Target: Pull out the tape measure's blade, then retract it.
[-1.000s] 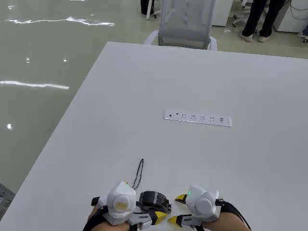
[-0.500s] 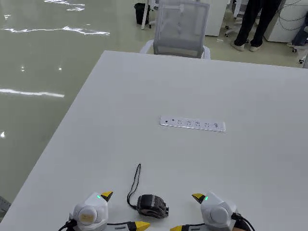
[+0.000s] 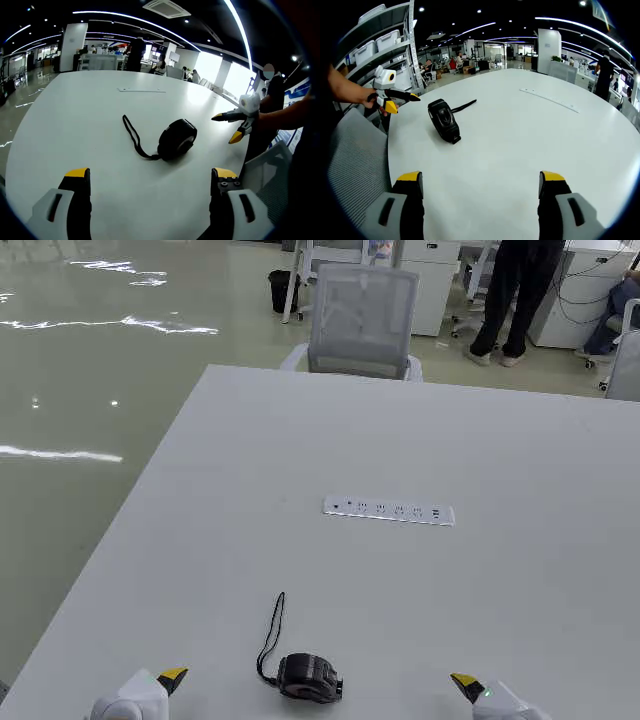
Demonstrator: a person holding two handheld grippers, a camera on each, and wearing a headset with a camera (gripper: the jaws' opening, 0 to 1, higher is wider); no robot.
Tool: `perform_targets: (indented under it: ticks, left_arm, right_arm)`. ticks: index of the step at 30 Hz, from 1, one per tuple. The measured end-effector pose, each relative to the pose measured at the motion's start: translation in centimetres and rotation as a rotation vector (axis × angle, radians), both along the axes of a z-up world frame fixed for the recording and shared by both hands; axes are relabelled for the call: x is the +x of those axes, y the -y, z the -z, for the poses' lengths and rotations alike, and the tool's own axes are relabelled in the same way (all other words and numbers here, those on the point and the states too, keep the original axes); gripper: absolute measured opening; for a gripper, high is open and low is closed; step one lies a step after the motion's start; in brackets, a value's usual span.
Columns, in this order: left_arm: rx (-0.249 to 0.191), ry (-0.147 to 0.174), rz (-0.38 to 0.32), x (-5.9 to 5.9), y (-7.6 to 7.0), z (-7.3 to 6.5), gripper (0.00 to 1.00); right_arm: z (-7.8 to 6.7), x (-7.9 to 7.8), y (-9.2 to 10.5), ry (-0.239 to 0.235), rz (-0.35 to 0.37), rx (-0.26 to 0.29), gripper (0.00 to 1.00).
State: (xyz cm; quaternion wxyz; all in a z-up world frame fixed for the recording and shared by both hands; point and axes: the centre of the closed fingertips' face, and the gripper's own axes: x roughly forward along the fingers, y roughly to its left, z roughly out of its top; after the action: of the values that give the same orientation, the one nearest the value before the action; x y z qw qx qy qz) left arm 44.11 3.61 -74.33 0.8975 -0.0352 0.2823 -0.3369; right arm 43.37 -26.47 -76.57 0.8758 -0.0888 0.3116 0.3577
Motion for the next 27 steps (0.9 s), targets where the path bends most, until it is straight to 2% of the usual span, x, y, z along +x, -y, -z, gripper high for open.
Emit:
perform_targets:
  ticks: [1,3,4,6,9,10,12,14,16,19,27]
  left_arm:
    - [-0.016,0.010,0.003,-0.1,-0.1,-0.2,0.99]
    - [-0.006,0.028,0.008,-0.2,-0.7,-0.3,0.99]
    - [-0.009,0.028,0.008,-0.3,-0.9,-0.4,0.99]
    - [-0.020,0.007,-0.004,-0.3,-1.5,-0.5,0.99]
    - [-0.037,0.010,-0.008,-0.3,-2.3,-1.1,0.99]
    - [-0.036,0.019,-0.006,-0.3,-2.5,-1.2,0.99]
    - [-0.012,0.029,0.002,-0.4,-3.0,-1.2,0.99]
    - [-0.009,0.044,0.010,-0.5,-3.4,-1.3,0.99]
    - [0.005,0.031,0.015,-0.8,-4.0,-0.7,0.99]
    - [0.020,0.032,0.010,-1.0,-4.9,-0.2,0.99]
    - [0.024,0.021,-0.018,-2.2,-5.7,-0.6,0.99]
  right_arm:
    - [-0.2,-0.1,0.4,0.005,0.010,0.001,0.99]
    - [-0.2,-0.5,1.4,0.000,0.032,0.011,1.00]
    - [-0.1,-0.6,1.8,0.001,0.038,0.006,1.00]
    - [-0.5,-1.1,2.5,0.017,0.051,0.001,1.00]
    - [-0.5,-1.8,3.5,0.019,0.054,-0.003,1.00]
    - [-0.5,-2.2,4.0,0.017,0.055,-0.022,1.00]
    - [-0.8,-2.7,4.7,0.017,0.071,-0.019,1.00]
    - [-1.1,-3.1,5.2,0.024,0.085,-0.016,1.00]
    - [-1.5,-3.6,5.7,0.032,0.108,-0.003,1.00]
    - [-1.8,-4.4,6.3,0.041,0.125,-0.007,1.00]
    - [-1.7,-5.9,8.4,0.035,0.154,-0.024,1.00]
